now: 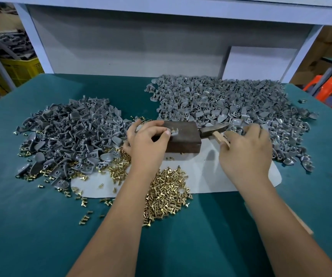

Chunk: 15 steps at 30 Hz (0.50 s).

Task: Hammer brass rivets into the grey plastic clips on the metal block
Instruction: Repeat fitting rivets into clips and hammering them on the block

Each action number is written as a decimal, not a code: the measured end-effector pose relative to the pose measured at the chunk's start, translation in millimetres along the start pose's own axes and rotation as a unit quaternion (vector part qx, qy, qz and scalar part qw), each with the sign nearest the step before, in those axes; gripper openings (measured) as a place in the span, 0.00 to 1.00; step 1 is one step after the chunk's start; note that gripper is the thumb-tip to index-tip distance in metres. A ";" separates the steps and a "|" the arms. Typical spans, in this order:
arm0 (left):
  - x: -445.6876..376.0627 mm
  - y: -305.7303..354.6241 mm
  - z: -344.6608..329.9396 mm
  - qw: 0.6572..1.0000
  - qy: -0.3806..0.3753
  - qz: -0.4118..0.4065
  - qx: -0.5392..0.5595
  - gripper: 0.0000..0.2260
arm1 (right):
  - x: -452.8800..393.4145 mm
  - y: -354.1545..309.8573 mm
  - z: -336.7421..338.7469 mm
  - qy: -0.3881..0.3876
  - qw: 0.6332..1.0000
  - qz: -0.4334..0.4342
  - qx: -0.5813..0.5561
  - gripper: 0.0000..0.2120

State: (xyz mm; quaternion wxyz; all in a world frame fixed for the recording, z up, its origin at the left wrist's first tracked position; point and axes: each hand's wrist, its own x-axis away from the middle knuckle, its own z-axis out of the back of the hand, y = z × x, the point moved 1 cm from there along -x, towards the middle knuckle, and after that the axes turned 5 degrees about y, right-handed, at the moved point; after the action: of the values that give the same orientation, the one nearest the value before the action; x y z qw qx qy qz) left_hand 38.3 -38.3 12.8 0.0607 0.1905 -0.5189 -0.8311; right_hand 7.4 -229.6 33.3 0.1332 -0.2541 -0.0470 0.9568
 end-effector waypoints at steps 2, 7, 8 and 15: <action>0.0 -0.5 -0.3 1.000 0.006 -0.011 -0.018 0.05 | -5.7 -16.9 3.8 0.033 0.995 0.036 -0.082 0.11; 0.2 -3.8 -2.9 0.997 0.035 -0.034 -0.063 0.02 | -17.0 -70.9 -6.9 -0.065 0.950 0.097 -0.290 0.07; 0.1 -4.6 -2.8 0.996 0.040 -0.040 -0.068 0.03 | -17.5 -78.5 -10.4 -0.074 0.949 0.100 -0.288 0.07; 0.6 -6.1 -3.0 0.994 0.051 -0.051 -0.086 0.05 | -16.7 -91.1 -24.1 -0.033 0.970 0.112 -0.214 0.06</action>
State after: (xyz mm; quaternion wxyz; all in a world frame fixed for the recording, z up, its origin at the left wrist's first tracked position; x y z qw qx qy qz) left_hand 39.5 -38.2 6.1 0.0607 0.2529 -0.4317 -0.8637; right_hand 54.5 -146.3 34.7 -0.0340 -0.2486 -0.2263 0.9412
